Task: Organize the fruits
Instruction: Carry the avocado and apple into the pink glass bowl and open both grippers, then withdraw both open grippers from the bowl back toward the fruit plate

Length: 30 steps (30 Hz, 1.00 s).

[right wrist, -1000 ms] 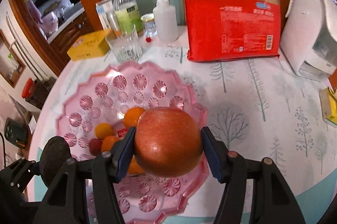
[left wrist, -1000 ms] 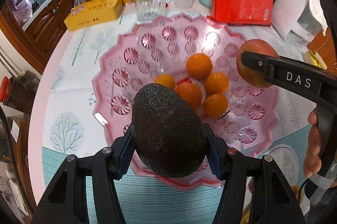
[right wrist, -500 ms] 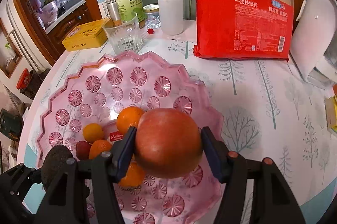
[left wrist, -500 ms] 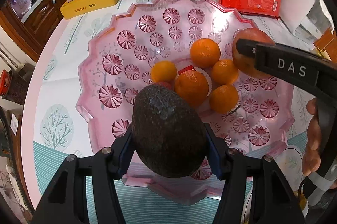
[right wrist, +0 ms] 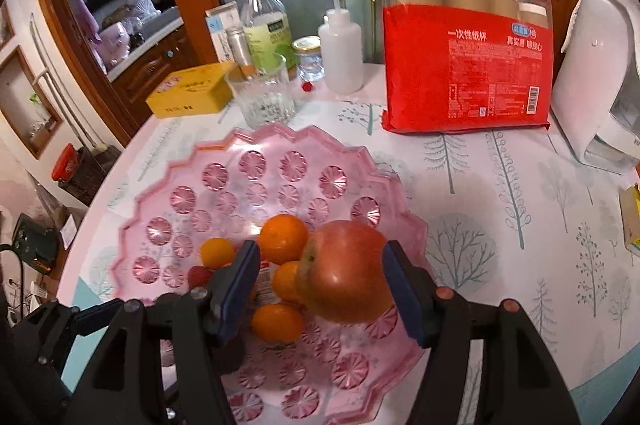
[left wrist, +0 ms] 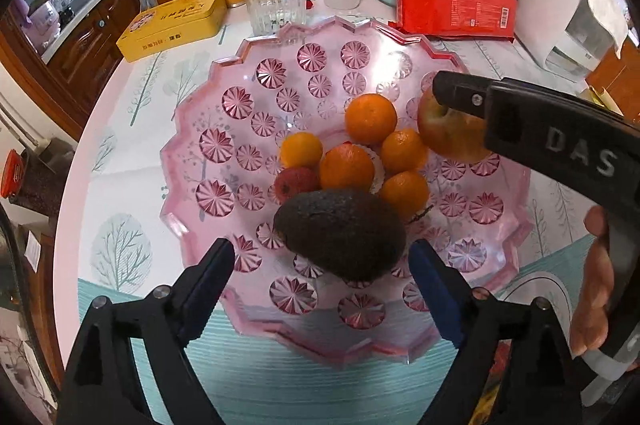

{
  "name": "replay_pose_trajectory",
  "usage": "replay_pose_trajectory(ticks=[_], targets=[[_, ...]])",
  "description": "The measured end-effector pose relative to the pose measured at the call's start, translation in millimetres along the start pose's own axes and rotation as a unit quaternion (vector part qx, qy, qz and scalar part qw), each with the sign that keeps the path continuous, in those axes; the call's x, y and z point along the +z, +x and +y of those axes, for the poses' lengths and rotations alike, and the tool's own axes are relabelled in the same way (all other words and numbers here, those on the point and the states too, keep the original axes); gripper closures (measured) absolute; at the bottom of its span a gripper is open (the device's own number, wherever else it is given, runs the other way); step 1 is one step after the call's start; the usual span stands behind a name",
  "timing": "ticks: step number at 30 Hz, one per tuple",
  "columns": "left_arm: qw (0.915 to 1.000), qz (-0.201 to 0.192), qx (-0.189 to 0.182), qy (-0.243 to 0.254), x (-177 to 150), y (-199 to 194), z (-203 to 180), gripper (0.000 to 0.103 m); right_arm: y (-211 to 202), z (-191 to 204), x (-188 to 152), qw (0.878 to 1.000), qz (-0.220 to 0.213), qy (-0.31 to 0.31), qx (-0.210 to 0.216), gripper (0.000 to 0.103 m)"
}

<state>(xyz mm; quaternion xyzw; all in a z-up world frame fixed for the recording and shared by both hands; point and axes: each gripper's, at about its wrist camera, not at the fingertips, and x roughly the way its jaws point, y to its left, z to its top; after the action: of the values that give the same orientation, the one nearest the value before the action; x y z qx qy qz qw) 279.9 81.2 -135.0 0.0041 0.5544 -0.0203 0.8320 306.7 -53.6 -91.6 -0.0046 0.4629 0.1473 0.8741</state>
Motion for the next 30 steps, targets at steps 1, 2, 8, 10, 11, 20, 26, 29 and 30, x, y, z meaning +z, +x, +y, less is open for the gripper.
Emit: replay_pose_trajectory(ticks=[1,2,8,10,11,20,26,29,30], targets=[[1.0000,-0.001,0.000,-0.002,-1,-3,1,0.015,-3,1,-1,1.000,-0.001,0.000,0.003,0.039],[1.0000,-0.001,0.000,-0.004,-2,-5,2,0.015,-8,2,-2,1.000,-0.004,-0.001,0.006,0.039],[0.9998,-0.013,0.001,-0.013,-9,-25,8,0.015,-29,6,-11,1.000,-0.009,0.003,0.014,0.039],[0.9997,-0.018,-0.001,-0.016,-12,-32,9,0.015,-36,6,-15,1.000,-0.012,0.005,0.017,0.039],[0.9996,-0.021,-0.002,-0.018,-14,-36,9,0.015,-41,6,-17,1.000,-0.014,0.006,0.018,0.039],[0.9986,-0.046,-0.014,-0.022,-33,-74,8,0.015,-81,7,-39,0.999,-0.025,0.021,0.022,0.039],[0.9974,-0.061,-0.029,-0.024,-51,-100,7,0.015,-115,10,-57,0.998,-0.042,0.028,0.021,0.039],[0.9966,-0.070,-0.036,-0.025,-61,-115,6,0.015,-133,12,-67,0.998,-0.052,0.032,0.021,0.039],[0.9963,-0.073,-0.039,-0.024,-64,-119,5,0.015,-140,12,-71,0.998,-0.056,0.034,0.019,0.039]])
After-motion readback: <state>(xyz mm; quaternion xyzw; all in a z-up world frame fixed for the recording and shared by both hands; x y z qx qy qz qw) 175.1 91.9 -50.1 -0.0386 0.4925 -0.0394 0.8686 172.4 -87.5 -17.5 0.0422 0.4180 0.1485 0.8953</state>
